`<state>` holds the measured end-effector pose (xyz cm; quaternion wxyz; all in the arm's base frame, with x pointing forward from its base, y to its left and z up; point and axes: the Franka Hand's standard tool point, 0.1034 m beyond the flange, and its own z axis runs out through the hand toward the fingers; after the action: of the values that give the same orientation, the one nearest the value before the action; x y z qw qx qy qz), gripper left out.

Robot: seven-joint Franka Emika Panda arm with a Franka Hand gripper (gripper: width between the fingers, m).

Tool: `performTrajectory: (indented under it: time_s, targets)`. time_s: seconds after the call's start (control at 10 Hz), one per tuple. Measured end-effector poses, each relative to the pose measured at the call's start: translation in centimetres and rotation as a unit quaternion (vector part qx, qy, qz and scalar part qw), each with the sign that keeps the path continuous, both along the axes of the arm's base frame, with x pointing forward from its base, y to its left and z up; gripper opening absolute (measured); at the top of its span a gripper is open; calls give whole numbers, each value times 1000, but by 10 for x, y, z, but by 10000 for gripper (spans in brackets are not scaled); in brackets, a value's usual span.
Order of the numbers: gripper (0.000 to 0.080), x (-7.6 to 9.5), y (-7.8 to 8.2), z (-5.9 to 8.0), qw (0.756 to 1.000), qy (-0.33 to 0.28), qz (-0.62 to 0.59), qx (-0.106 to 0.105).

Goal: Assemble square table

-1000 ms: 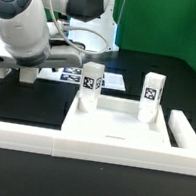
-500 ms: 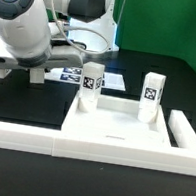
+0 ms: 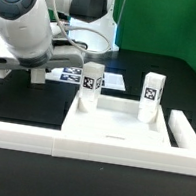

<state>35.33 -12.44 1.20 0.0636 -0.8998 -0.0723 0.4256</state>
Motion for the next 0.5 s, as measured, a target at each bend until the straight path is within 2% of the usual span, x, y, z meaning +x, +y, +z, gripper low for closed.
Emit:
performTrajectory:
  time_s: [0.1, 0.2, 0.3, 0.4, 0.5]
  targets:
    - [286, 10, 2, 21, 1000, 4, 11, 13]
    - [287, 27, 2, 52, 1000, -3, 20, 23]
    - [287, 34, 2, 80, 999, 5, 22, 32]
    - [287, 43, 2, 106, 999, 5, 19, 29]
    - [287, 50, 6, 121, 1000, -6, 20, 22]
